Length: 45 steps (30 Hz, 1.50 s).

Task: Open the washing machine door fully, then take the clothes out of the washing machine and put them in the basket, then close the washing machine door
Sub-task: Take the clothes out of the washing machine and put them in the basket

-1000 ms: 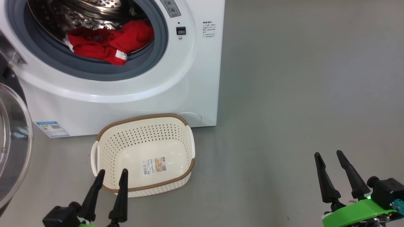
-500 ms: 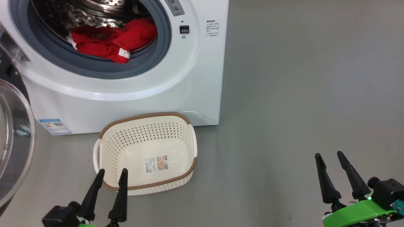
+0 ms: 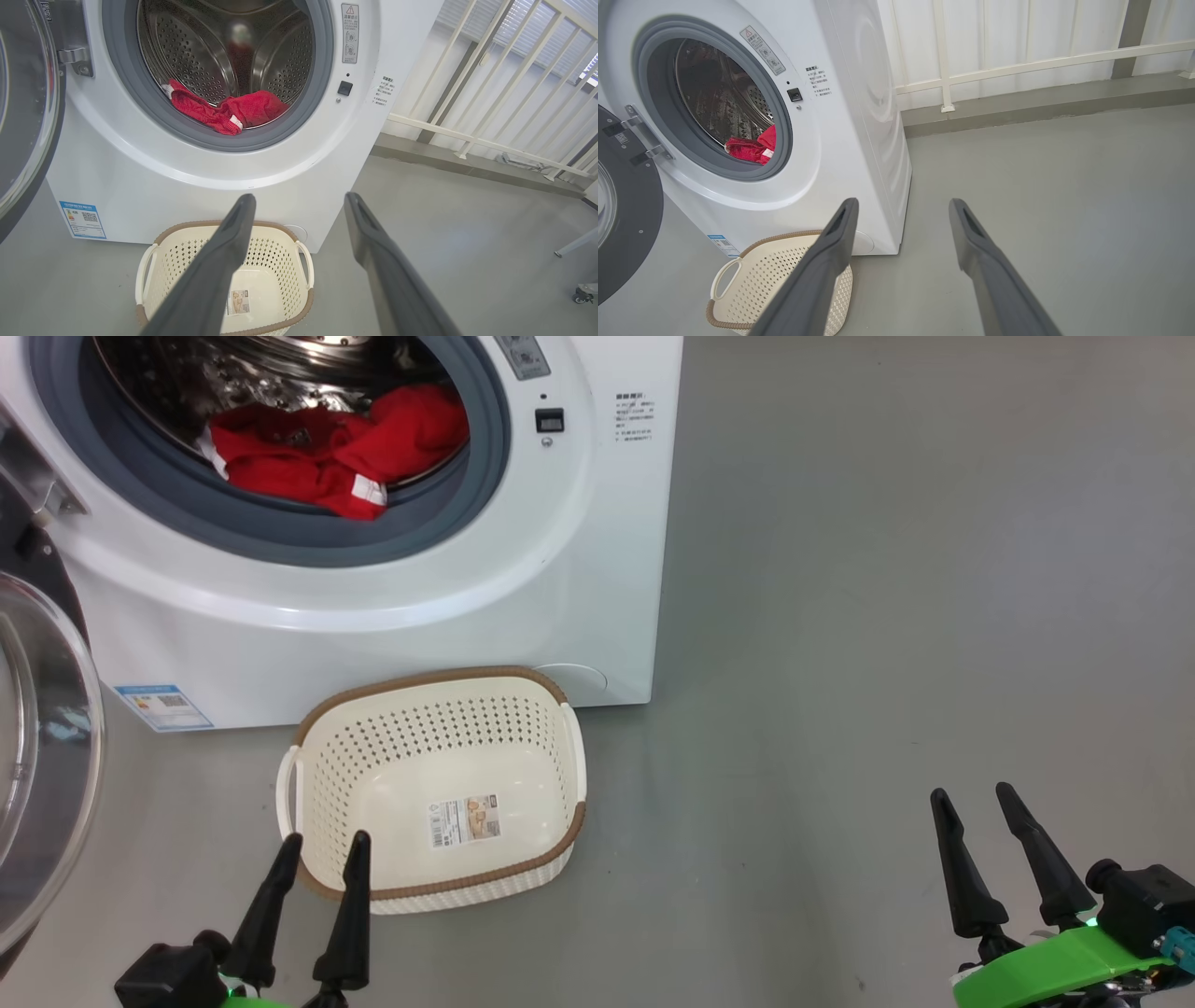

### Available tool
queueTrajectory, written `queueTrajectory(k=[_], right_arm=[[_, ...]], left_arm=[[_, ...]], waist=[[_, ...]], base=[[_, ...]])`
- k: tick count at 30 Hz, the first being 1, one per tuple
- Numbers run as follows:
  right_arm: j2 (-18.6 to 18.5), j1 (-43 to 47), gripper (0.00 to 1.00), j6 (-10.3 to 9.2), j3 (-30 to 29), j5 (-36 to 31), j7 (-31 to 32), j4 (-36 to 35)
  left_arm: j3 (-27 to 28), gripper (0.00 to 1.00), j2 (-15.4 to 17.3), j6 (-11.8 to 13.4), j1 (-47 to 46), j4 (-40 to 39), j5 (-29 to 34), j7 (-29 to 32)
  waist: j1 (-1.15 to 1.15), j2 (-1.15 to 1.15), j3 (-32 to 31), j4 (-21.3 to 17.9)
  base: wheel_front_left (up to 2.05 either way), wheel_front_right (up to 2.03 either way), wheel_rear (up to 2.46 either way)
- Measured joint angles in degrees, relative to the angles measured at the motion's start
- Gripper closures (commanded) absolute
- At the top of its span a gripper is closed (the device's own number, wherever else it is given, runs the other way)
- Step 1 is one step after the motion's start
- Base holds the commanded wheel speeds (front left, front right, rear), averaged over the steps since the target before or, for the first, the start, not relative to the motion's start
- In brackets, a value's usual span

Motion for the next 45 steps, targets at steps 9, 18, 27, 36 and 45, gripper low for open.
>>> queueTrajectory(k=[9,18,27,36,45], right_arm=[[0.11,-0.09,0.0,0.0,0.01,0.0,0.0,-0.01],[0.11,-0.13,0.0,0.0,0.02,0.0,0.0,-0.03],[0.11,-0.16,0.0,0.0,0.04,0.0,0.0,-0.03],[0.13,-0.16,0.0,0.0,0.15,0.01,0.0,0.02],[0.13,-0.14,0.0,0.0,0.29,0.01,0.0,0.05]], left_arm=[[0.15,0.0,0.03,0.0,-0.09,0.04,-0.38,0.0],[0.2,0.0,0.03,0.0,-0.37,0.05,-0.38,0.0],[0.18,0.0,0.02,0.0,-0.55,0.25,-0.38,0.0],[-1.08,0.0,0.55,0.0,-0.7,1.12,-0.35,0.0],[-1.25,0.0,0.55,0.0,-0.74,1.7,-0.36,0.0]], waist=[[0.0,0.0,0.29,0.32],[0.0,0.0,0.88,0.6],[0.0,0.0,0.93,0.66],[0.0,0.0,0.3,0.62],[0.0,0.0,0.02,0.72]], base=[[0.83,-0.99,0.17],[0.85,-1.13,0.28],[0.85,-1.13,0.28],[0.48,-0.57,0.09],[0.0,0.0,0.0]])
